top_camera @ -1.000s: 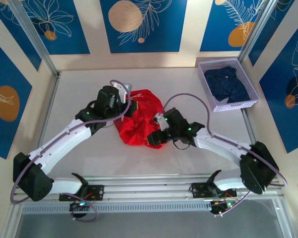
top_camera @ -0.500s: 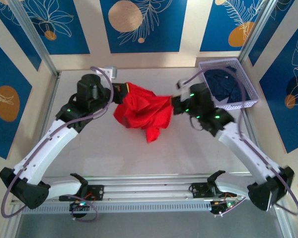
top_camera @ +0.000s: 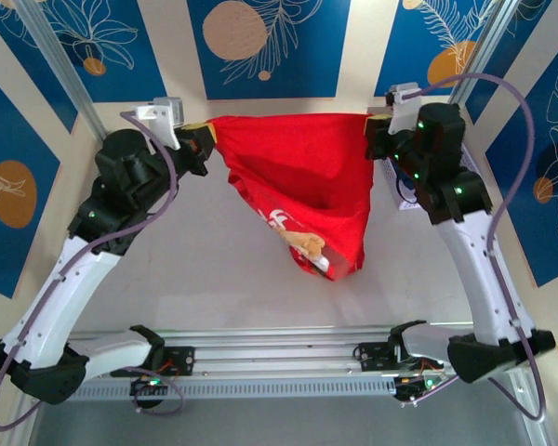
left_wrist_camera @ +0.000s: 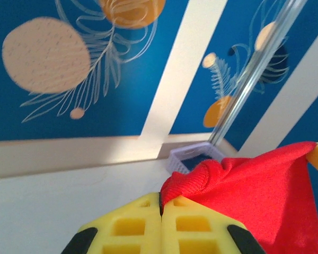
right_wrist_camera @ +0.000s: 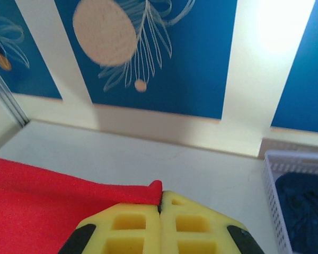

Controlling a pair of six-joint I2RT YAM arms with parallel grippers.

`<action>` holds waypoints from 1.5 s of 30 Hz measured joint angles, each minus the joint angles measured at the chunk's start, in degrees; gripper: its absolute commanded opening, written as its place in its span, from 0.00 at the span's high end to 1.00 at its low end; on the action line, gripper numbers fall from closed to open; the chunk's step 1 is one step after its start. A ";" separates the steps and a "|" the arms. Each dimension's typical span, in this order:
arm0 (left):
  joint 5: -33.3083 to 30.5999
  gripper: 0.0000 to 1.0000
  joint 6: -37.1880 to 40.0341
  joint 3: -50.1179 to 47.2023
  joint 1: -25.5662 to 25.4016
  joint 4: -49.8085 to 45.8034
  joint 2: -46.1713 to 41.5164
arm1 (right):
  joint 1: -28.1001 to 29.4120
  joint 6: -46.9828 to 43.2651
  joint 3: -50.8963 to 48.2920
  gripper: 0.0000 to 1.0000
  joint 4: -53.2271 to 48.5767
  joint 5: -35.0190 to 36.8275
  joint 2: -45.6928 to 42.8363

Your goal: Fold the inside-out t-shirt

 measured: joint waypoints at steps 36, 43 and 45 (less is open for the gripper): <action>2.91 1.00 -2.97 -21.20 1.07 2.89 0.26 | 22.84 2.84 -25.35 0.92 23.39 2.27 33.42; -3.67 1.00 -3.28 -24.61 4.13 2.32 -2.23 | 19.26 4.11 -26.60 1.00 20.31 1.36 27.39; -6.73 1.00 -3.28 -26.62 5.33 2.29 -2.69 | 17.86 4.50 -28.52 1.00 19.65 -1.49 21.14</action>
